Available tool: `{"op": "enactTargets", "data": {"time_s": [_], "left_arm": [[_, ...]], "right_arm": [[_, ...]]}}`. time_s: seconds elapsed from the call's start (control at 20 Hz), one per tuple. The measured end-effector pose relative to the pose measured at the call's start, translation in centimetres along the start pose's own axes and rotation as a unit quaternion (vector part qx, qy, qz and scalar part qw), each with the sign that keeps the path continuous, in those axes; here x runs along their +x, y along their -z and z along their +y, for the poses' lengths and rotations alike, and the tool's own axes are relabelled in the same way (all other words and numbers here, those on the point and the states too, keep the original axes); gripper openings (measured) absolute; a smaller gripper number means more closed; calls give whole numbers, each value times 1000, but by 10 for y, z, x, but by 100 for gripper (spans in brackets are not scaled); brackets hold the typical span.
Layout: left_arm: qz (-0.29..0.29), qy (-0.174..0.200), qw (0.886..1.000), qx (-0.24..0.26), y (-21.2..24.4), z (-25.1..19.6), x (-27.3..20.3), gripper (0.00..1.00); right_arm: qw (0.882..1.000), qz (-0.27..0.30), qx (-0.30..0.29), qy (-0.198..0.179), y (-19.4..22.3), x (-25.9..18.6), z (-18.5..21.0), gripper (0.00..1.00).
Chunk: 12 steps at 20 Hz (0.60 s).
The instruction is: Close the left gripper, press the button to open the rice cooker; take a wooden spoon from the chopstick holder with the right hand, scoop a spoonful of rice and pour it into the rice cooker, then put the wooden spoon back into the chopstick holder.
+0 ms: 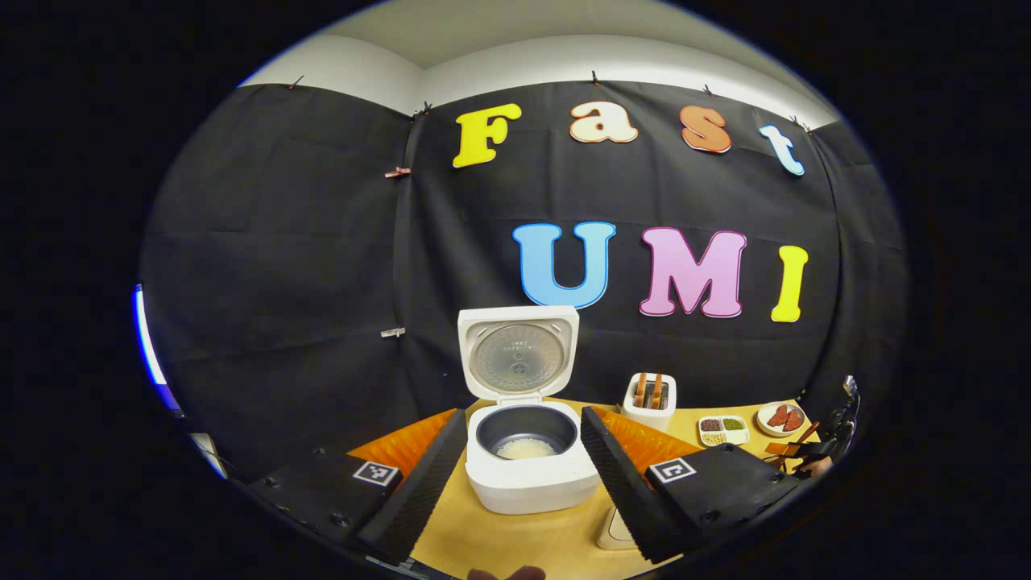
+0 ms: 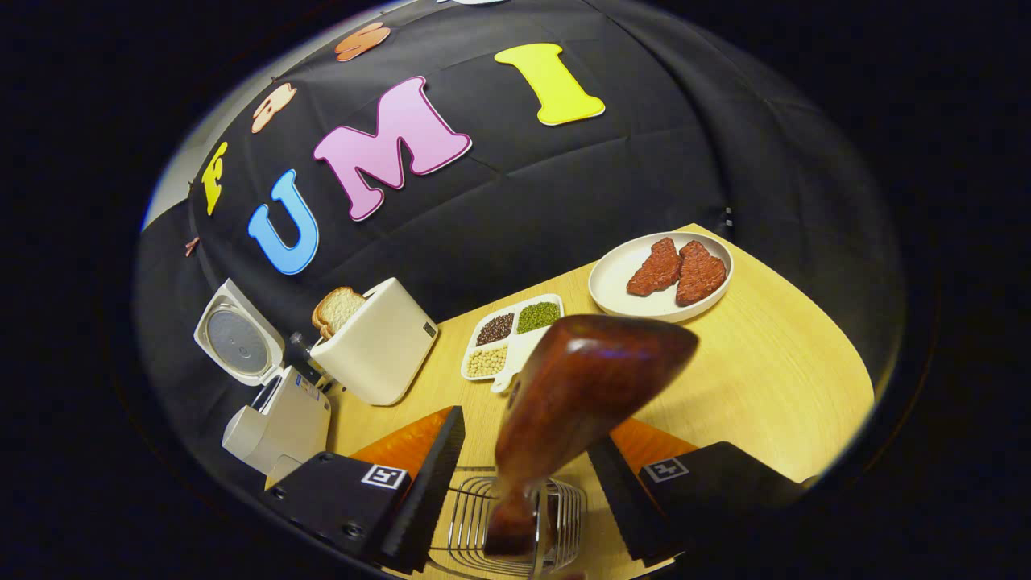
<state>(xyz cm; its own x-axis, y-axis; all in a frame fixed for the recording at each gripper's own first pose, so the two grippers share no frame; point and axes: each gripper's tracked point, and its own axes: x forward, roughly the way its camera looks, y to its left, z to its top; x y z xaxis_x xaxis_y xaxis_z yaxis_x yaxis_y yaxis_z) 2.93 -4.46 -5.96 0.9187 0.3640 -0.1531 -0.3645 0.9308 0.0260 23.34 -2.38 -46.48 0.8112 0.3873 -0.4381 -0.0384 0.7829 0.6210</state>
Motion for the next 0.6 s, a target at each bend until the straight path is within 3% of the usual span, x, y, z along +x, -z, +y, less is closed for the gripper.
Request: {"op": "enactTargets", "data": {"time_s": [0.15,0.2,0.3,0.6], "left_arm": [[5,-21,1000,-4,6,13,-8,97],[4,-26,1000,3,4,16,-9,97],[0,-30,999,15,2,18,-16,98],[1,-34,999,12,2,26,-24,97]], "right_arm": [[1000,-5,2,0,0,6,5,79],[1000,-9,-1,8,-1,8,3,58],[1000,-6,-4,9,2,12,4,30],[999,-22,-43,21,-4,-6,8,18]]}}
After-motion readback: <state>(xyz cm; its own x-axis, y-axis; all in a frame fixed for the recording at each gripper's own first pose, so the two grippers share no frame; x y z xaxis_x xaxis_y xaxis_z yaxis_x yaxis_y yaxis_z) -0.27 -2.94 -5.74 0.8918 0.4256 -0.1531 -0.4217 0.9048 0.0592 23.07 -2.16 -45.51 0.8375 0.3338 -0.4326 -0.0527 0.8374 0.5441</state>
